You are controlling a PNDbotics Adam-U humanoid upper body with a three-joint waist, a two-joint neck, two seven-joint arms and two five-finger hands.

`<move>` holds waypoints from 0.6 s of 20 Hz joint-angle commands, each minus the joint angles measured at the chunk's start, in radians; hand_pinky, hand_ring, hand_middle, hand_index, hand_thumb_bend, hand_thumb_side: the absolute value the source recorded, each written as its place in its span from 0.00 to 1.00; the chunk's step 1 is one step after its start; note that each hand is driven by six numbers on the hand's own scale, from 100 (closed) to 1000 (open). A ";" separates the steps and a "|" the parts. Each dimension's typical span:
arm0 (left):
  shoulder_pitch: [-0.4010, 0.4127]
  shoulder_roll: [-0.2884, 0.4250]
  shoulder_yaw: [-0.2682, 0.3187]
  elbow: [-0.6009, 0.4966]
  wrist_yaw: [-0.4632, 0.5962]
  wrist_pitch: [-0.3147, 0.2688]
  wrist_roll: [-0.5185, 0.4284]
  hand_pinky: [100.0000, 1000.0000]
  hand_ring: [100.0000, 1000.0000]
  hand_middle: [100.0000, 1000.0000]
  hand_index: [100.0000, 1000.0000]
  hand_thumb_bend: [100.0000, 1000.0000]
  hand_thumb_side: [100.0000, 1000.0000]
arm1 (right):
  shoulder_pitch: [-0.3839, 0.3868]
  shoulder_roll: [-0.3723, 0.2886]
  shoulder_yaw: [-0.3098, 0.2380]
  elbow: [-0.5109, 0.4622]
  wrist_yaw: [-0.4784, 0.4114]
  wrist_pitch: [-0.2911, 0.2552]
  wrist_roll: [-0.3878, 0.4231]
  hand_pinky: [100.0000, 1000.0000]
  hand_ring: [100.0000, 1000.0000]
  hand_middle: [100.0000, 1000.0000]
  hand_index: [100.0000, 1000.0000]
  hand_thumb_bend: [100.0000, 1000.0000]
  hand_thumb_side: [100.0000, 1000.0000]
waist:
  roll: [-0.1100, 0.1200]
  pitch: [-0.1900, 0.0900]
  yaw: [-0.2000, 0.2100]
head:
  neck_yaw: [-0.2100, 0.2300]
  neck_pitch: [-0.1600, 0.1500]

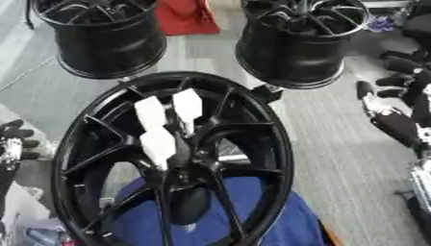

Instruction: Pull the pin out of the wheel hub.

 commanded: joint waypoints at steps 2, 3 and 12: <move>-0.012 0.005 -0.003 -0.020 0.000 -0.001 -0.002 0.58 0.62 0.62 0.80 0.00 0.66 | -0.013 -0.010 0.004 -0.019 -0.010 -0.005 0.016 0.59 0.66 0.75 0.80 0.32 0.25 | -0.002 -0.005 0.002 | -0.001 0.005; -0.012 0.005 -0.003 -0.020 -0.001 -0.001 -0.003 0.58 0.62 0.62 0.80 0.00 0.66 | -0.013 -0.007 0.003 -0.018 -0.011 -0.006 0.018 0.59 0.66 0.75 0.80 0.32 0.25 | -0.003 -0.005 0.002 | -0.001 0.005; -0.013 0.005 -0.003 -0.022 0.000 -0.002 -0.003 0.58 0.62 0.62 0.80 0.00 0.66 | -0.017 0.002 0.010 -0.011 -0.015 -0.010 0.033 0.59 0.66 0.75 0.80 0.32 0.26 | -0.001 -0.004 0.002 | 0.004 0.005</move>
